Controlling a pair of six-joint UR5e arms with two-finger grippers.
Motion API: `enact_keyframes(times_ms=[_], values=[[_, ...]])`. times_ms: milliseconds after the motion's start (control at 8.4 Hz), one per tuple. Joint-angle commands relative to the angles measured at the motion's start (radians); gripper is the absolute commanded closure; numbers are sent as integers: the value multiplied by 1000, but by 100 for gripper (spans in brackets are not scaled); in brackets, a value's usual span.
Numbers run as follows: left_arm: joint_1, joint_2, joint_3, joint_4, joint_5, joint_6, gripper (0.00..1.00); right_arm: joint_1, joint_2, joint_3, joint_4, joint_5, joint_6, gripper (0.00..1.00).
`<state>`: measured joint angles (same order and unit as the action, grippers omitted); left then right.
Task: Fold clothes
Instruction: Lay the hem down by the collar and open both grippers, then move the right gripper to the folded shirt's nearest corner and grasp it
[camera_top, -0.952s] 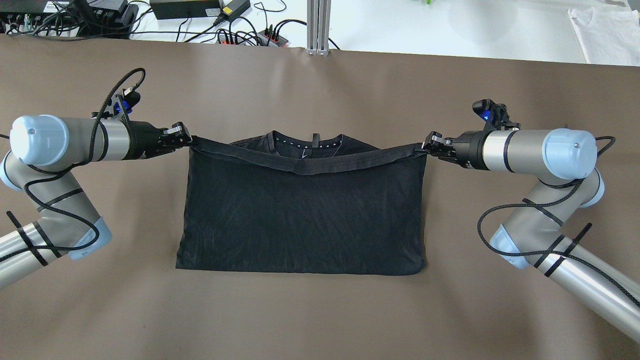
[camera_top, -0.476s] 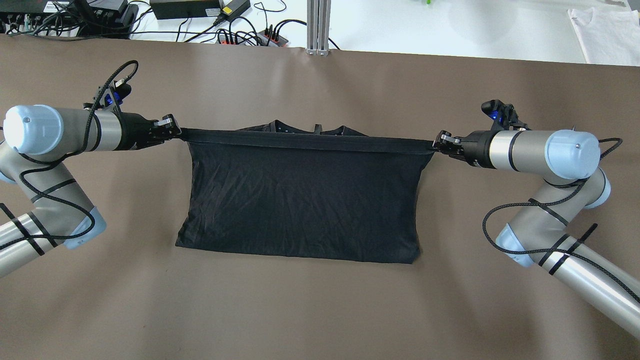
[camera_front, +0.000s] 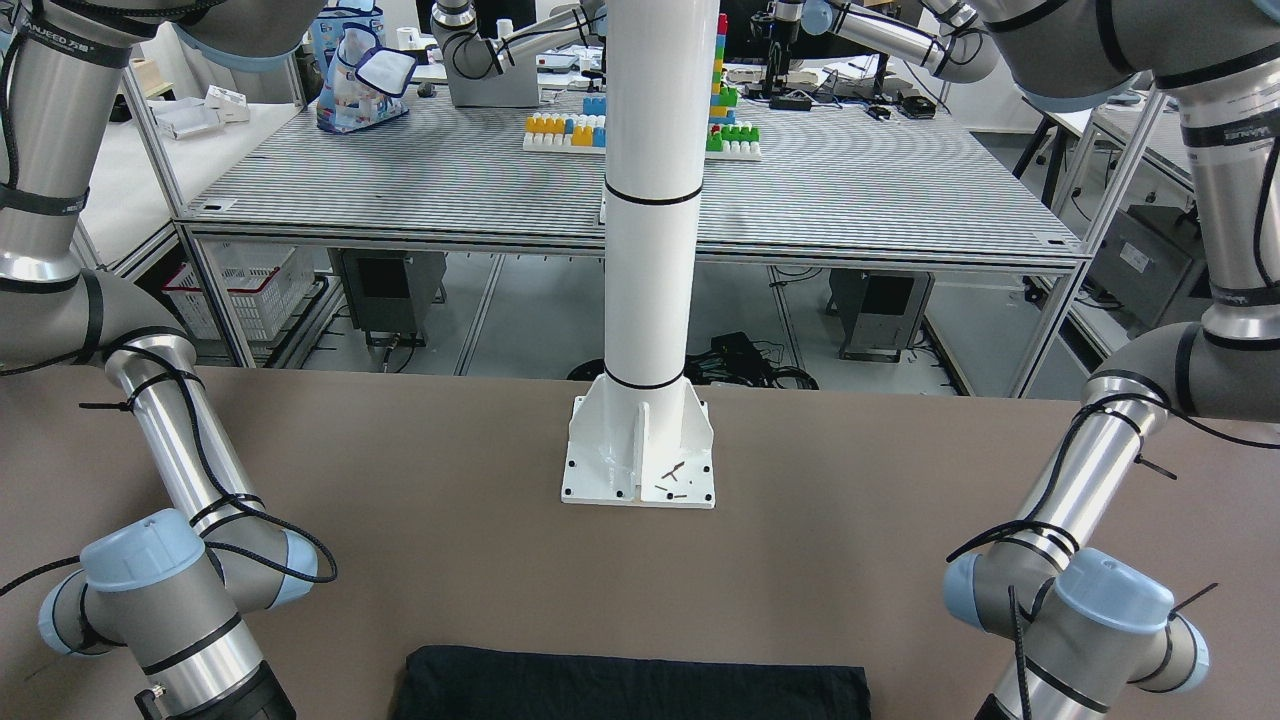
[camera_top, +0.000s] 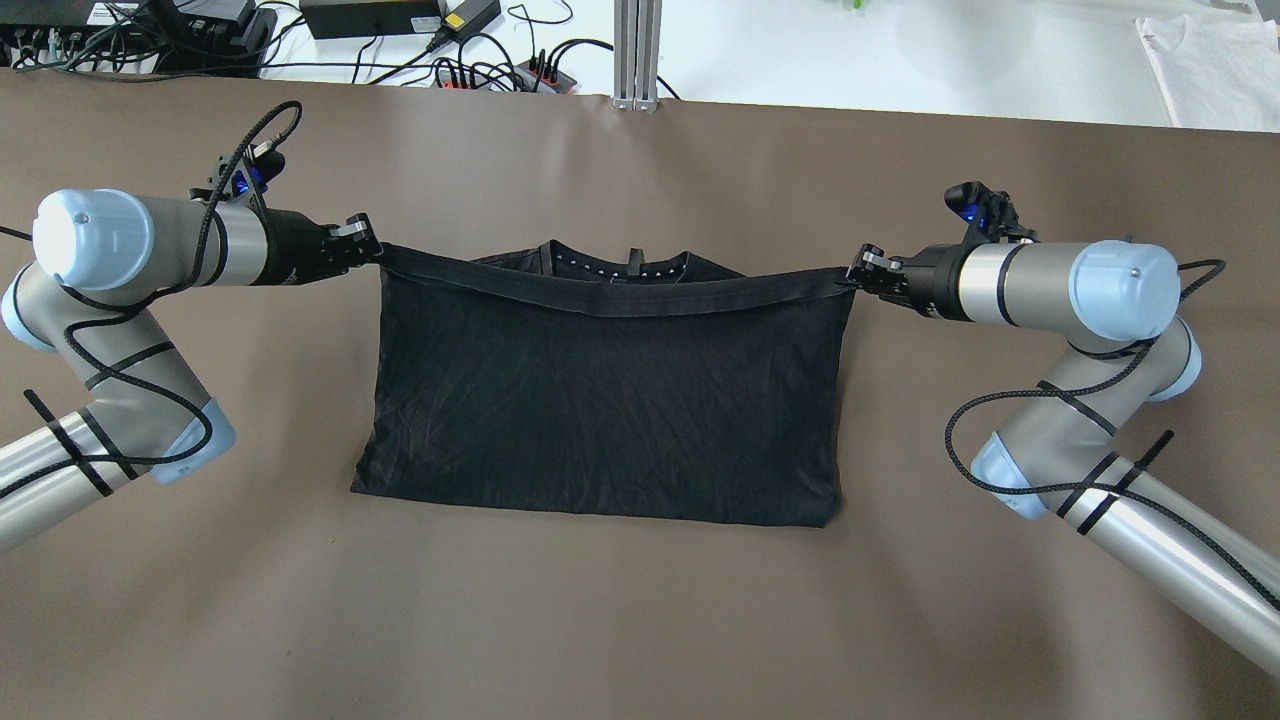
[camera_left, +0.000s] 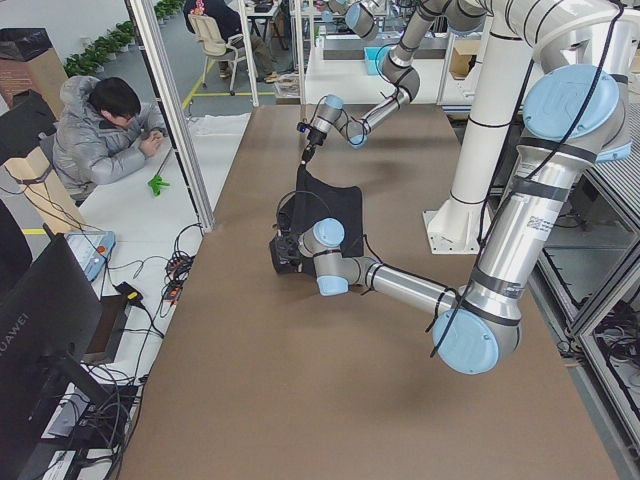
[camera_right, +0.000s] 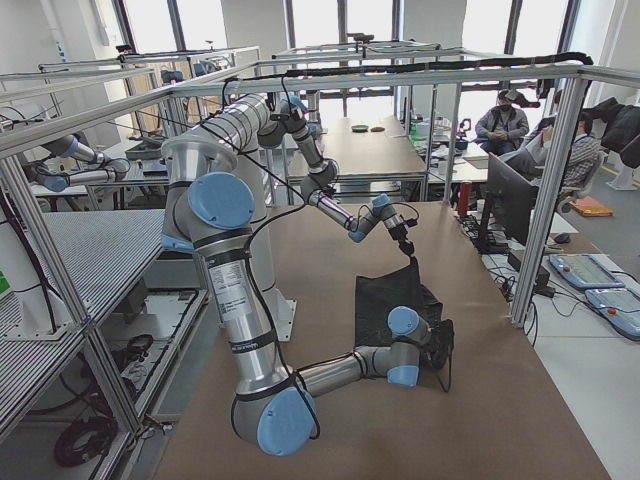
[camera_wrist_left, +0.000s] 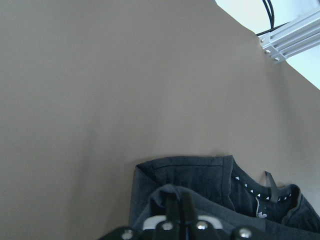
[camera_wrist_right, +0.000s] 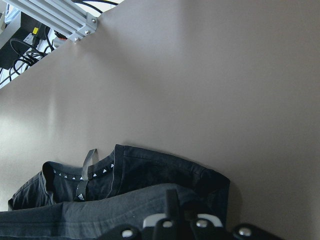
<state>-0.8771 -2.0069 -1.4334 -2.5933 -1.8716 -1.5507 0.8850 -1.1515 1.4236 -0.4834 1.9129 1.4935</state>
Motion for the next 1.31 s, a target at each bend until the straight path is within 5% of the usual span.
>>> enact_keyframes(times_ms=[0, 119, 238, 357, 952, 1190], values=[[0, -16, 1, 19, 8, 0, 100, 0, 4, 3, -17, 0, -12, 100], [0, -16, 4, 22, 12, 1, 89, 2, -14, 3, -14, -2, -16, 90], [0, -18, 13, 25, 19, 1, 42, 0, -13, 3, -20, -2, -16, 16], [1, -30, 16, 36, 58, 1, 0, 2, -17, 3, -14, -2, -15, 6], [-2, -59, 8, 98, 68, 7, 0, 5, -49, 24, -21, 15, 2, 6], [-6, -61, 7, 99, 71, 46, 0, -49, -123, 153, -62, 70, 5, 6]])
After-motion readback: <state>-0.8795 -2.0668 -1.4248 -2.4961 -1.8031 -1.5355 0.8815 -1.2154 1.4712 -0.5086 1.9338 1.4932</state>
